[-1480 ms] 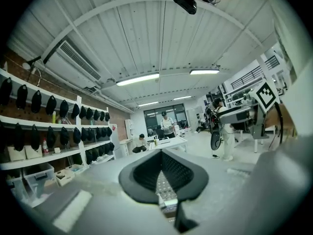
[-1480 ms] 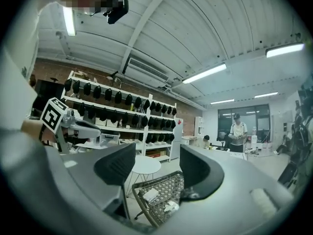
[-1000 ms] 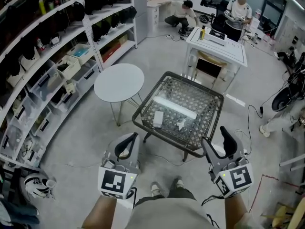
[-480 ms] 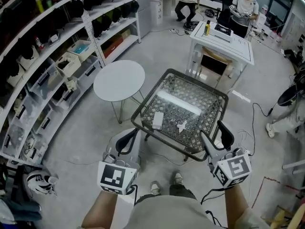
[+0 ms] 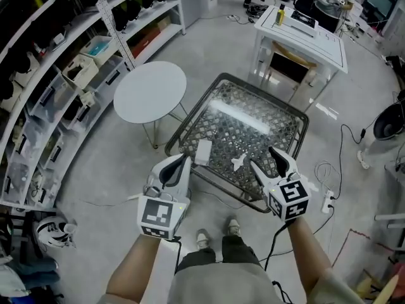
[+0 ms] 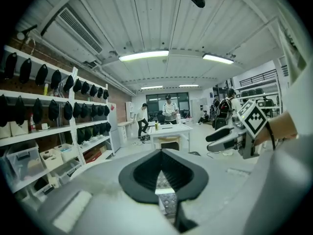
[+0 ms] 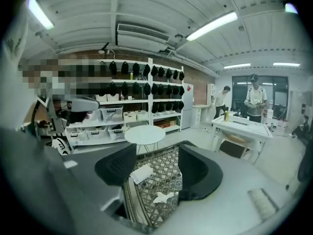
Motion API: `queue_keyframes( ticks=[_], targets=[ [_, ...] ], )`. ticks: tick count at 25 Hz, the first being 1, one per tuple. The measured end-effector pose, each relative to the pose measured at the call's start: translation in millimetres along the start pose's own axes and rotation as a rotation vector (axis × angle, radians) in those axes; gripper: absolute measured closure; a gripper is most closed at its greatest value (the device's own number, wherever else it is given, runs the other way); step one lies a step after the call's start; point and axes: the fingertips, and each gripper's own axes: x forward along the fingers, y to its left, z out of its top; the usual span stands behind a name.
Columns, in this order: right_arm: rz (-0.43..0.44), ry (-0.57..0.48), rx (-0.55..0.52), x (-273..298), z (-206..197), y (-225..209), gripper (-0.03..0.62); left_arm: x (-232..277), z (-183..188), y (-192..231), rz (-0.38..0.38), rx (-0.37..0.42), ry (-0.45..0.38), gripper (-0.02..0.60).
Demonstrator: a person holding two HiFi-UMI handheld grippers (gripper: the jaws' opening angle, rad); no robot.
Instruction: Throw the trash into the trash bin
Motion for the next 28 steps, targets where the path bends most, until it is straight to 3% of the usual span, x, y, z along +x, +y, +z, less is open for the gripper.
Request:
queue_keyframes(
  ticks=[7, 14, 21, 28],
  targets=[
    [0.046, 0.146, 0.037, 72, -84, -23, 0.324, 54, -62, -1, 0.007, -0.058, 0.123, 0.579],
    [0.11, 0.303, 0.046, 117, -164, -16, 0.332, 87, -132, -9, -0.006, -0.121, 0.266, 0.58],
    [0.132, 0.401, 0.044, 152, -227, -16, 0.347, 115, -201, -24, -0.029, -0.177, 0.36, 0.58],
    [0.128, 0.479, 0.044, 176, -277, -20, 0.365, 119, -245, -29, 0.005, -0.264, 0.417, 0.579]
  ],
)
